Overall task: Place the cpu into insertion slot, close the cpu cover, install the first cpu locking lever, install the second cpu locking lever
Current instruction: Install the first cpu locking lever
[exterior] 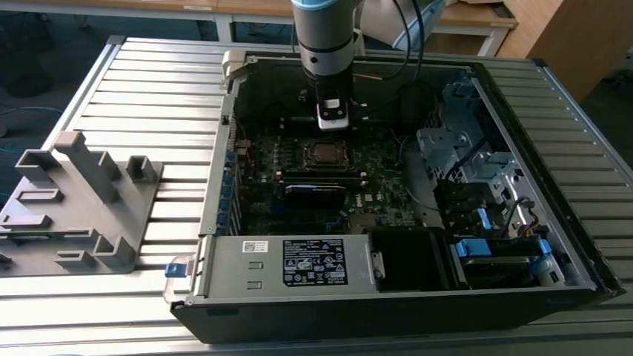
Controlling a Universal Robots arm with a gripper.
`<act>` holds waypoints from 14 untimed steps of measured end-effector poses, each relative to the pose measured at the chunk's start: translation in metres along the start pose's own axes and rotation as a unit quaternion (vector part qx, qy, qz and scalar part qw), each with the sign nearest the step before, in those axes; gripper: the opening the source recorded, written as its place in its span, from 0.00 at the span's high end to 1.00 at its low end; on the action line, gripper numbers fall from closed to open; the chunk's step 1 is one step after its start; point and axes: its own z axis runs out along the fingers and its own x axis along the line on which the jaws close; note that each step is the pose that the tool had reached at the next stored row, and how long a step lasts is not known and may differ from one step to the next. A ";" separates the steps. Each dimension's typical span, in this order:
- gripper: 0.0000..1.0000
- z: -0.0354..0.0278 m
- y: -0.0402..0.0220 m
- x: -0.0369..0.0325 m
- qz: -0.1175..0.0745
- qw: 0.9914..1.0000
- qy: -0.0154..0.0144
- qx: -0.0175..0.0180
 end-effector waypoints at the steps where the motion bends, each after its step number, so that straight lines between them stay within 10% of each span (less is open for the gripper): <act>1: 0.89 0.0001 0.0000 0.0000 0.000 1.000 -0.001 0.002; 14: 0.89 -0.0012 0.0003 -0.0001 -0.001 1.000 -0.003 0.005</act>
